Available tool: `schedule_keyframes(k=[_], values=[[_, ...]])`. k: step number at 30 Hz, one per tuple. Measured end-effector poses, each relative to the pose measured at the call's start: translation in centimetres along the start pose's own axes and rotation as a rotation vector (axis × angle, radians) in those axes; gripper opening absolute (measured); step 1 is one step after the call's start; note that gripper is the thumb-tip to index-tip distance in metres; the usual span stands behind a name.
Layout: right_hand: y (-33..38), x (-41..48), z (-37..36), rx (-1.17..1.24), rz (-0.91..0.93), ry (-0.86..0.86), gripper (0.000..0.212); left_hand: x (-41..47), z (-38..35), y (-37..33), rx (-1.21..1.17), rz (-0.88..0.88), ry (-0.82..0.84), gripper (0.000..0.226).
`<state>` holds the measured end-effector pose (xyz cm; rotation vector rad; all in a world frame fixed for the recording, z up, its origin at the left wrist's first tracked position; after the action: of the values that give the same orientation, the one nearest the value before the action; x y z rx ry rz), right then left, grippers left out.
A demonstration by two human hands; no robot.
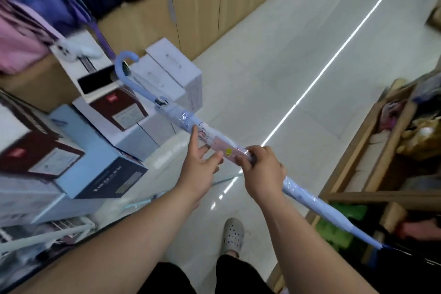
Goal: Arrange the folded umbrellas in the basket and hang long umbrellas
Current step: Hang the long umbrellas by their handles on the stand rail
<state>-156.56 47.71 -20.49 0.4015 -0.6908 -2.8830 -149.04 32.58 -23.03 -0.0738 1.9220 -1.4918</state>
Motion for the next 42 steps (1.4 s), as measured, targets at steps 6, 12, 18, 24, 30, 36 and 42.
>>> schedule_keyframes(k=[6, 12, 18, 24, 30, 36, 42], values=[[8.4, -2.2, 5.8, 0.094, 0.182, -0.040, 0.010, -5.0, 0.2, -9.5, -0.102, -0.208, -0.200, 0.095], [15.3, -4.7, 8.5, 0.104, 0.565, 0.016, 0.020, -9.1, 3.2, -15.1, -0.333, -0.328, -0.487, 0.106], [21.2, -6.8, 11.2, 0.173, 0.862, 0.294, 0.036, -13.2, 9.6, -19.1, -0.401, -0.446, -0.600, 0.103], [25.8, -8.7, 13.2, 0.324, 0.837, 0.592, 0.031, -17.5, 16.9, -23.9, -0.400, -0.659, -0.529, 0.100], [31.2, -14.6, 10.1, 0.247, 0.949, 0.703, 0.060, -22.6, 25.9, -27.3, -0.248, -0.751, -0.450, 0.106], [38.6, -21.8, 6.4, 0.364, 1.007, 0.772, 0.070, -27.7, 34.7, -31.9, -0.120, -0.823, -0.347, 0.105], [47.4, -26.4, 6.6, 0.475, 1.136, 0.600, 0.073, -32.5, 39.5, -37.8, -0.044, -1.012, -0.288, 0.090]])
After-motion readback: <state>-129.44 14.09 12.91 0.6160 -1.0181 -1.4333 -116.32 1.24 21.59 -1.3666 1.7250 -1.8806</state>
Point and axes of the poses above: each hand's wrist, its own x-axis towards the middle knuckle, its own z-axis out of the back of the hand, y = z × x, the point moved 5 cm from there along x, towards the middle knuckle, and after that the axes turned 5 degrees about -x, right-handed, at the moved point
